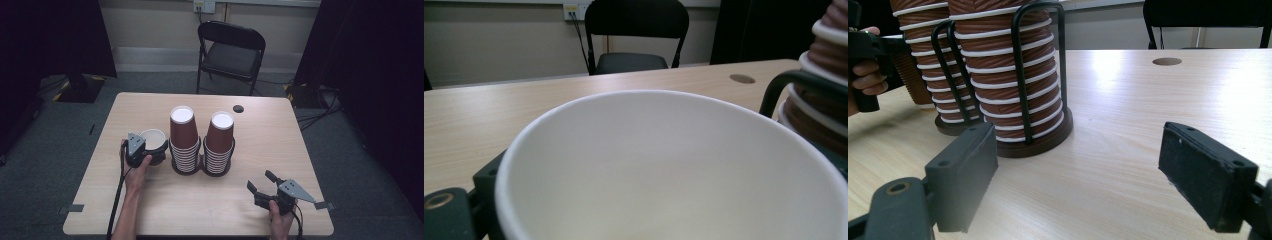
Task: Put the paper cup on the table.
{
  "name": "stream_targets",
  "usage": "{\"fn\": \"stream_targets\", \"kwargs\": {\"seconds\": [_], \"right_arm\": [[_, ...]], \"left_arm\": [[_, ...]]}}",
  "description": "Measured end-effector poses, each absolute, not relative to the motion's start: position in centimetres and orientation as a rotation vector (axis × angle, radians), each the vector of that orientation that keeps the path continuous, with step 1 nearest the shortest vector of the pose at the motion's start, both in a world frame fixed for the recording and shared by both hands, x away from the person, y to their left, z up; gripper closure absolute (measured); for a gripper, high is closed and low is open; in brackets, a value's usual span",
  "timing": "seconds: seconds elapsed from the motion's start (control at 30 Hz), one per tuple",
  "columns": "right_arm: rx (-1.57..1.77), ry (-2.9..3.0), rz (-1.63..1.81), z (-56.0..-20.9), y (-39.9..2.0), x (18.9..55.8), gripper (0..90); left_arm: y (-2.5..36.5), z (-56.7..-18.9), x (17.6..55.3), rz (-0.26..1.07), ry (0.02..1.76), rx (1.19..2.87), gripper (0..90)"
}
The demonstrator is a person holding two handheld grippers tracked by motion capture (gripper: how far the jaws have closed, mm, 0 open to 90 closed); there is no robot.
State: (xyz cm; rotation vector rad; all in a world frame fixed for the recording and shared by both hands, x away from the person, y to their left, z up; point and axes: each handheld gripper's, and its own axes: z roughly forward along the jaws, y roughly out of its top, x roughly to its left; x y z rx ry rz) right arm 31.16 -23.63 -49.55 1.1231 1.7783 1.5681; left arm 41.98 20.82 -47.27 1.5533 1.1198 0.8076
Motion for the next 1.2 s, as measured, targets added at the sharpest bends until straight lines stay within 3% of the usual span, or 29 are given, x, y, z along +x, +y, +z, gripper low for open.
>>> {"fn": "stream_targets", "kwargs": {"seconds": [0.47, 1.2], "right_arm": [[1.121, 1.793, 1.563, -49.5, -23.5, 31.2, 15.2], [1.143, 1.794, 1.557, -49.5, -23.6, 31.4, 15.2]], "left_arm": [[21.1, -47.9, 41.8, 0.773, 1.158, 1.585, 7.3], [20.7, -48.7, 42.2, 0.735, 1.274, 1.783, 14.4]]}}
